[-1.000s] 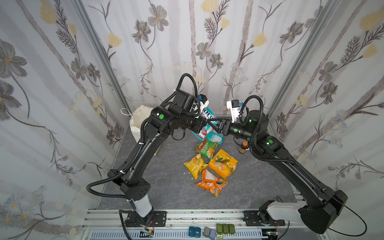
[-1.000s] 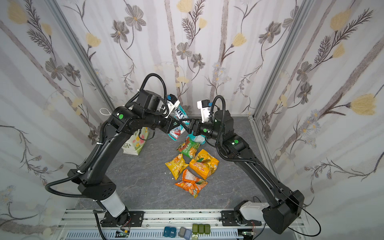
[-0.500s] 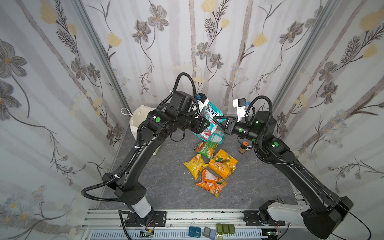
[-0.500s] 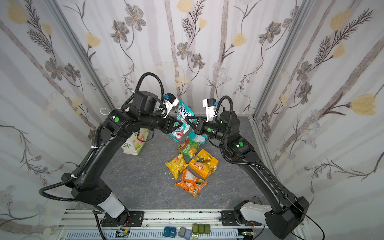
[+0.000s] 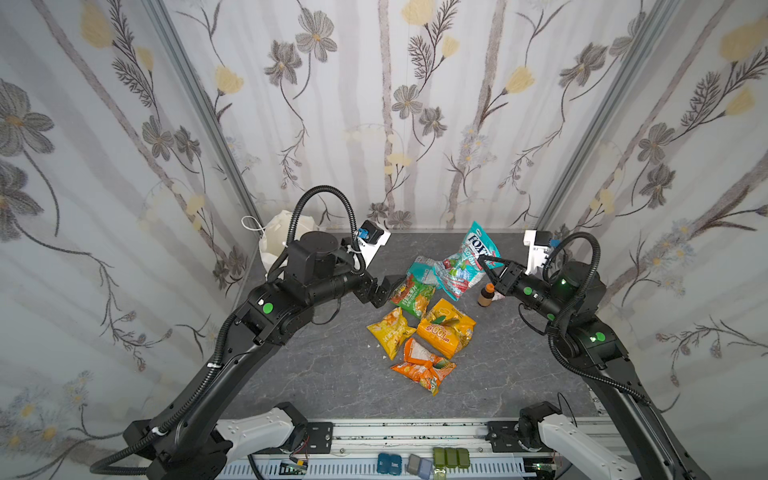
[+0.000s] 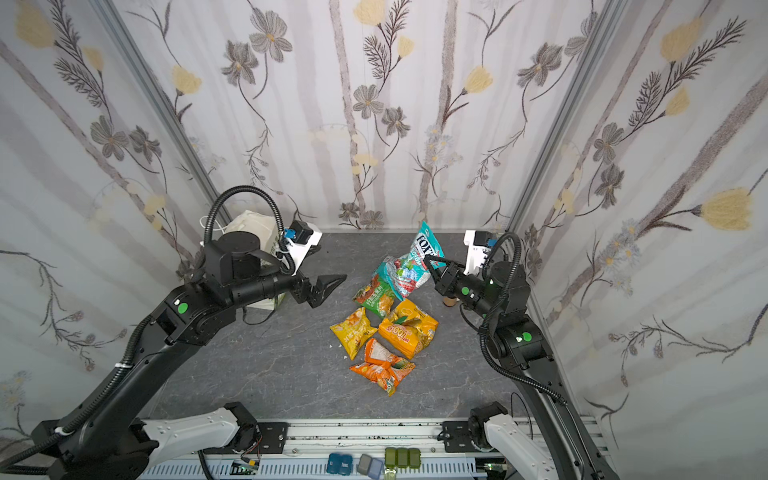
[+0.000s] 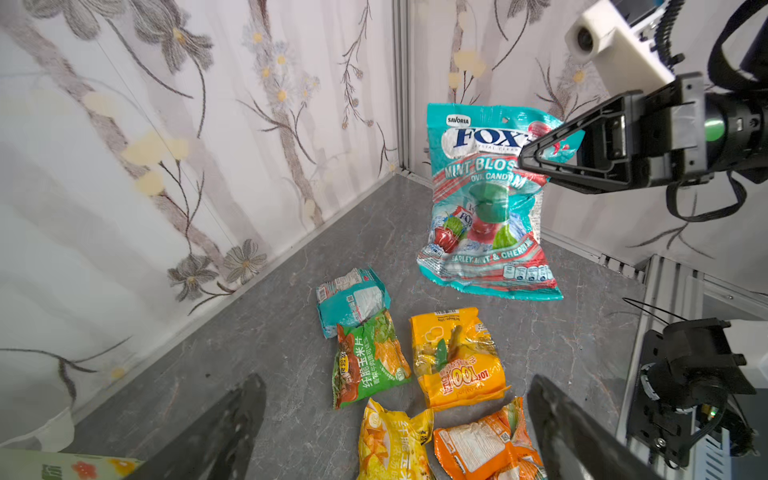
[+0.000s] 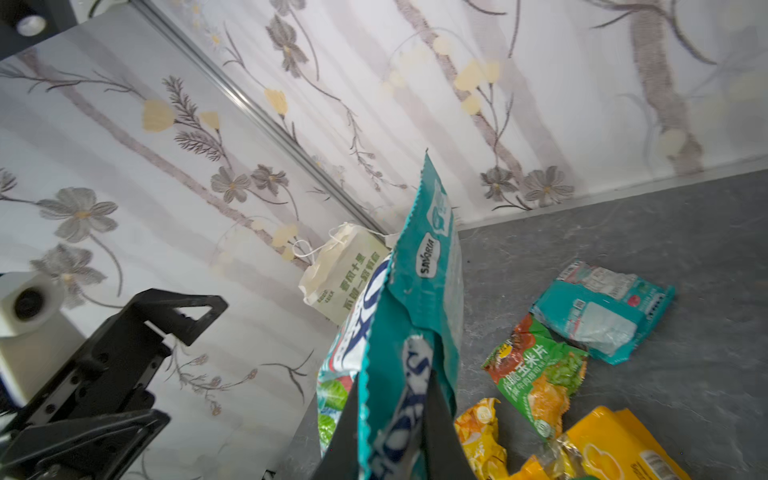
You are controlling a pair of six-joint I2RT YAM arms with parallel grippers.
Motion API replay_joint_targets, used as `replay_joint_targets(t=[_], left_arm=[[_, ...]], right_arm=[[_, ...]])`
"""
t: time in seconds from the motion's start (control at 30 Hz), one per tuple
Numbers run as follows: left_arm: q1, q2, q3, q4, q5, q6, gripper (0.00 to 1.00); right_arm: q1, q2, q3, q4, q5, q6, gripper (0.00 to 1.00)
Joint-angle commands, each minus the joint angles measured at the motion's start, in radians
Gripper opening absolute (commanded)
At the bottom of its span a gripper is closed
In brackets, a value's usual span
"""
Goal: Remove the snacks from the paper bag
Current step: 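Open the left gripper and lower the packet with the right gripper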
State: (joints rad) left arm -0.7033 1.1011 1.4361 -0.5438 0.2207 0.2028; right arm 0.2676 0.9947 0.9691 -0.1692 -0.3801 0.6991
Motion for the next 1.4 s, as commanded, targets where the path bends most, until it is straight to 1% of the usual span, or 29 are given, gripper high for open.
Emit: replay_joint_targets(t=[0.0, 0.1, 0.2, 0.3, 0.47, 0.6, 0.67, 0.87, 0.93, 1.07, 1.23, 1.3, 1.37], left_arm=[[0.001, -0.053, -0.086, 0.123, 0.01, 0.055, 1.0], [0.001, -0.101, -0.174, 0.124, 0.049, 0.043, 1.0], [0.001, -0.142, -0.248, 0.129, 0.089, 0.005, 1.0], [0.001, -0.173, -0.298, 0.125, 0.077, -0.042, 1.0], [0.001, -0.205, -0.345, 0.113, 0.046, -0.08, 1.0], [0.0, -0.227, -0.359, 0.122, 0.026, -0.085, 1.0], [0.0, -0.226, -0.356, 0.122, 0.021, -0.087, 1.0], [-0.002, -0.216, -0.358, 0.114, 0.019, -0.09, 1.0], [-0.001, -0.215, -0.359, 0.118, 0.023, -0.095, 1.0], [-0.001, -0.206, -0.358, 0.128, 0.035, -0.112, 1.0], [-0.001, -0.193, -0.347, 0.14, 0.047, -0.138, 1.0], [-0.001, -0.185, -0.35, 0.153, 0.057, -0.148, 1.0], [-0.001, -0.172, -0.346, 0.16, 0.062, -0.154, 1.0]], right_arm=[[-0.04, -0.01, -0.057, -0.015, 0.041, -0.004, 0.04], [-0.067, 0.04, -0.085, -0.015, 0.056, -0.048, 0.04], [-0.082, 0.133, -0.084, 0.001, 0.076, -0.107, 0.04], [-0.091, 0.252, -0.054, 0.012, 0.101, -0.185, 0.04], [-0.106, 0.491, 0.073, -0.028, 0.083, -0.318, 0.02], [-0.116, 0.695, 0.213, -0.087, 0.145, -0.417, 0.0], [-0.127, 0.773, 0.271, -0.102, 0.141, -0.437, 0.0], [-0.146, 0.957, 0.384, -0.117, 0.049, -0.452, 0.01], [-0.148, 1.012, 0.411, -0.131, 0.022, -0.457, 0.04], [-0.147, 1.077, 0.43, -0.126, 0.007, -0.456, 0.09], [-0.147, 1.12, 0.437, -0.123, 0.012, -0.455, 0.22], [-0.147, 1.128, 0.437, -0.122, 0.019, -0.456, 0.26], [-0.148, 1.129, 0.434, -0.122, 0.035, -0.461, 0.32]])
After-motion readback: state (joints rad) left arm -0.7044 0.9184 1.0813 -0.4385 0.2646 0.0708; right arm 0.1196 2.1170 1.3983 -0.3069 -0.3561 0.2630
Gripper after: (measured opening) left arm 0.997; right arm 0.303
